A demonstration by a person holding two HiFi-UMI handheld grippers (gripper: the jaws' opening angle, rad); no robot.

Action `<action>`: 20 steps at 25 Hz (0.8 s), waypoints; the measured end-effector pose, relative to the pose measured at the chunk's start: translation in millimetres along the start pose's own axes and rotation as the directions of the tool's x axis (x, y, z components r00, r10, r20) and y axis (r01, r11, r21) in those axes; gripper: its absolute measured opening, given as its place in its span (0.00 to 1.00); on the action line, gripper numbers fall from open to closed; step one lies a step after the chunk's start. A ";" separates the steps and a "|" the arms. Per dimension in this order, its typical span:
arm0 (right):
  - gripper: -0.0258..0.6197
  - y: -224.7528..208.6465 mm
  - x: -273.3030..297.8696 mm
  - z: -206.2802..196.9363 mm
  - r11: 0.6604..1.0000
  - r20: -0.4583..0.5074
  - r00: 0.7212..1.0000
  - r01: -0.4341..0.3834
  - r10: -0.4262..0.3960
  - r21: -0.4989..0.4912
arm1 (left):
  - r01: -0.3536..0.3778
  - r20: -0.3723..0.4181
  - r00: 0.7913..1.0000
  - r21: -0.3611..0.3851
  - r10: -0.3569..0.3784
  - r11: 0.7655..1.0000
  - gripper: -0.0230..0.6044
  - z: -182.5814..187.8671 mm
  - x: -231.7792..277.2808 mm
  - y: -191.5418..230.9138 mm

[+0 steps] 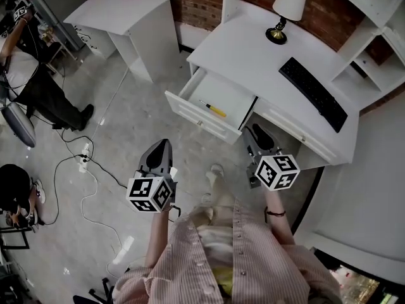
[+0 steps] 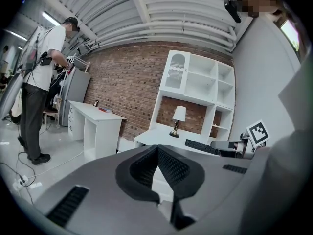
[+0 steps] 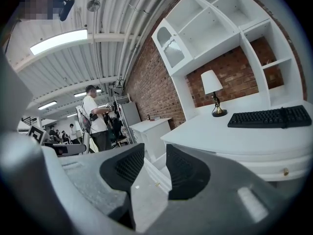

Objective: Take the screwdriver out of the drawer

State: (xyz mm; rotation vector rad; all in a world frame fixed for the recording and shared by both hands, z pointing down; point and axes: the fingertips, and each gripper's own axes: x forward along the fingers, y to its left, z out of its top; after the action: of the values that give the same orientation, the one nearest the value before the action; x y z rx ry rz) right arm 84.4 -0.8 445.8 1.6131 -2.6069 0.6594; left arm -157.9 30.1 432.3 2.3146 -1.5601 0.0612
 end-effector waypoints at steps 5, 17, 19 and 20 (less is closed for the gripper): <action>0.23 -12.6 29.3 1.4 1.000 -0.028 1.000 -0.005 0.005 0.005 | -0.017 -0.016 1.000 -0.025 0.017 1.000 0.03 -3.2 20.7 12.3; 0.23 -57.0 130.7 -2.8 1.000 -0.165 0.986 -0.024 0.023 -0.001 | -0.017 -0.114 0.993 -0.058 0.011 0.998 0.03 -5.7 118.5 49.0; 0.23 -64.7 146.1 -7.3 1.000 -0.202 0.979 -0.031 0.030 -0.001 | -0.016 -0.131 0.991 -0.071 0.006 0.997 0.03 -7.2 135.9 52.5; 0.23 -66.9 153.6 -10.6 0.999 -0.223 0.974 -0.038 0.038 0.002 | -0.016 -0.141 0.990 -0.076 0.005 0.997 0.03 -8.4 143.8 54.6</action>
State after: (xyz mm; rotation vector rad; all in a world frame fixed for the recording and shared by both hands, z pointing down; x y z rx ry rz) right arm 67.2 -153.8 512.7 1.3998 -2.4806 0.7896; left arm -149.5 -113.7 486.9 2.1925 -1.4793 0.1600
